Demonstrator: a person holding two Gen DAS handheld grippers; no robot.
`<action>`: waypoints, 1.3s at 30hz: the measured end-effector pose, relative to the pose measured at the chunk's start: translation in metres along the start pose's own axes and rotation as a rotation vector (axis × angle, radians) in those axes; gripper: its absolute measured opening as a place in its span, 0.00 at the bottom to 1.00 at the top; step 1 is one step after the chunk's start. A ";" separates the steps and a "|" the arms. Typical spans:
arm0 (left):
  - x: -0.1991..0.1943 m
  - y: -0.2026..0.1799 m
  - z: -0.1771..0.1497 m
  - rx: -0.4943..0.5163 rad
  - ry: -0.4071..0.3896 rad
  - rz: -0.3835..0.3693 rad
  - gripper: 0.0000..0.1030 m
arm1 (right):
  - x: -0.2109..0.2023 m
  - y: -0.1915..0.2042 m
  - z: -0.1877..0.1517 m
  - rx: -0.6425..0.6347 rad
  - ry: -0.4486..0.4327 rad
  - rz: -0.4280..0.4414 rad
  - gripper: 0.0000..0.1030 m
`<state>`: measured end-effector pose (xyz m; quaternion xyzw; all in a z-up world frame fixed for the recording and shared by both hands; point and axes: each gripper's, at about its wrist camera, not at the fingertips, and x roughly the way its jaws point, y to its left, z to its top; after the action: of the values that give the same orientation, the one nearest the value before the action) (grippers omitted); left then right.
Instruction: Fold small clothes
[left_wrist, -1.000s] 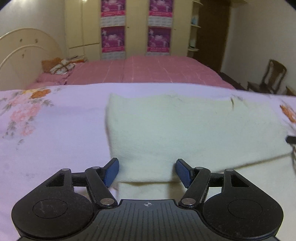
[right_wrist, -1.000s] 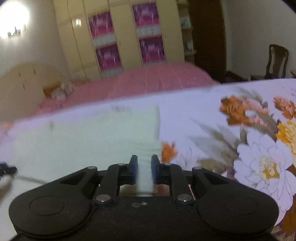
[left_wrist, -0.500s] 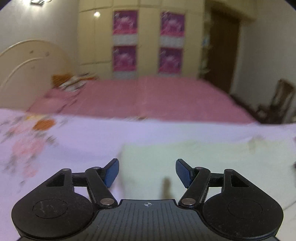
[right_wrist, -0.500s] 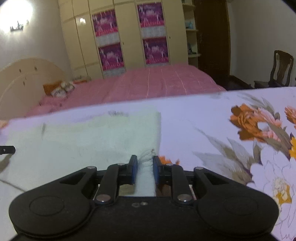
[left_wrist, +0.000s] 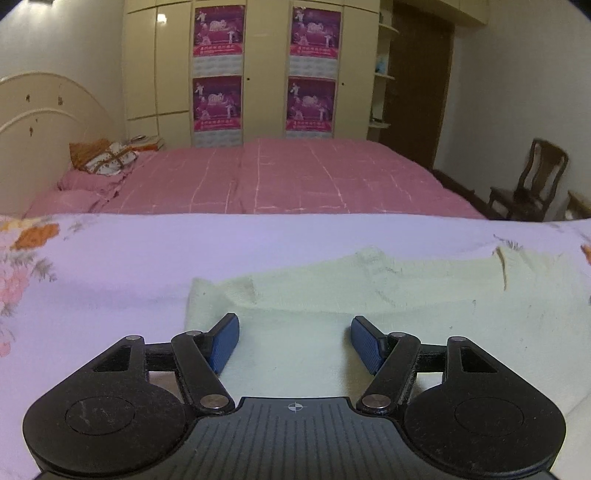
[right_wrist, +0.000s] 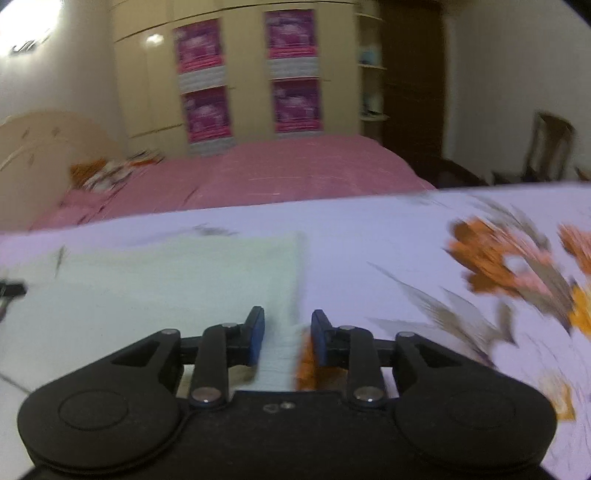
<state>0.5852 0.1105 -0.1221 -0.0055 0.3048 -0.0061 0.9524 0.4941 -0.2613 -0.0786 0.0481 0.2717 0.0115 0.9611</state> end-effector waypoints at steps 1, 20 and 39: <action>0.000 -0.002 0.004 0.006 -0.010 0.015 0.65 | -0.004 -0.005 0.001 0.027 -0.020 -0.006 0.24; 0.005 0.018 0.000 -0.010 -0.025 0.022 0.65 | 0.008 0.031 0.001 -0.134 0.017 0.081 0.28; -0.067 -0.045 -0.044 0.022 -0.021 0.002 0.65 | -0.045 0.066 -0.035 -0.233 -0.012 0.113 0.29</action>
<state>0.5052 0.0659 -0.1184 0.0055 0.2946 -0.0084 0.9556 0.4379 -0.1947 -0.0783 -0.0488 0.2598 0.0971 0.9595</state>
